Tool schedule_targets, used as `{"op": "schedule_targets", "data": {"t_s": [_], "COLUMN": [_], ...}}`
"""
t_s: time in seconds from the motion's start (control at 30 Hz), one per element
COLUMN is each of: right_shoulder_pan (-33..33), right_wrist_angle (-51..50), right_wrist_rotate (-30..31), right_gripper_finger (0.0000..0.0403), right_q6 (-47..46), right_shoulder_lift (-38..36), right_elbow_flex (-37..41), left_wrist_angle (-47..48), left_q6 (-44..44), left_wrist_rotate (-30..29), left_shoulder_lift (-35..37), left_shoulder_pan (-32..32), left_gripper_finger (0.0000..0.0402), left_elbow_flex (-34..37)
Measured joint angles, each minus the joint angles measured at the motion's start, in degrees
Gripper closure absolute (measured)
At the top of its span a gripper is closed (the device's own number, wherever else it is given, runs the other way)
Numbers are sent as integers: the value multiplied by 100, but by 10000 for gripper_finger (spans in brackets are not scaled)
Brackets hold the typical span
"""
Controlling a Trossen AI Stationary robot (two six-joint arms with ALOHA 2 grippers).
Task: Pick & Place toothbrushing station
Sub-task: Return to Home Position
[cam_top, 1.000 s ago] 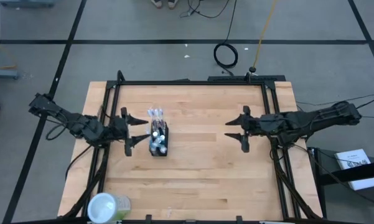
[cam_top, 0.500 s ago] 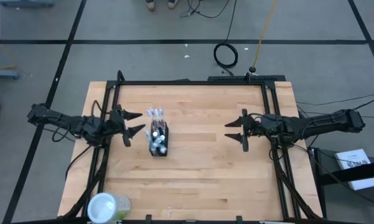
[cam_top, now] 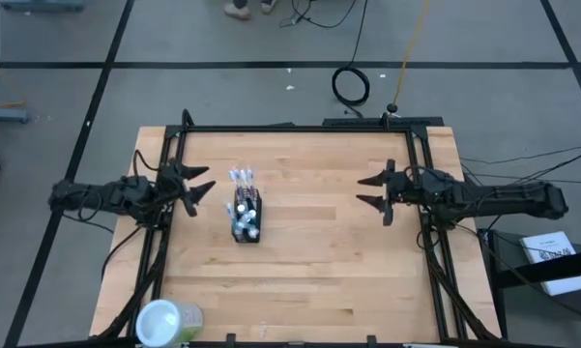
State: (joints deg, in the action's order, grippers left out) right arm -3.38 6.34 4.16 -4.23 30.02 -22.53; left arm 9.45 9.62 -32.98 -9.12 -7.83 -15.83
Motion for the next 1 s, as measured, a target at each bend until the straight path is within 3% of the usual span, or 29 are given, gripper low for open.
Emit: {"op": "schedule_targets", "data": {"t_s": [0.53, 1.0], "right_shoulder_pan": [-439, -733], "right_wrist_angle": [541, 571], "right_wrist_rotate": [17, 5], "right_gripper_finger": [206, 206], "right_q6": [-67, -220], "right_shoulder_lift": [-1078, -1845], "right_elbow_flex": [1046, 1551], "left_wrist_angle": [1191, 1486], "left_q6": [257, 359], "left_wrist_rotate": [3, -47], "left_shoulder_lift": [701, 878], "left_shoulder_pan": [328, 338], "left_gripper_finger": [139, 140], "left_elbow_flex": [9, 8]}}
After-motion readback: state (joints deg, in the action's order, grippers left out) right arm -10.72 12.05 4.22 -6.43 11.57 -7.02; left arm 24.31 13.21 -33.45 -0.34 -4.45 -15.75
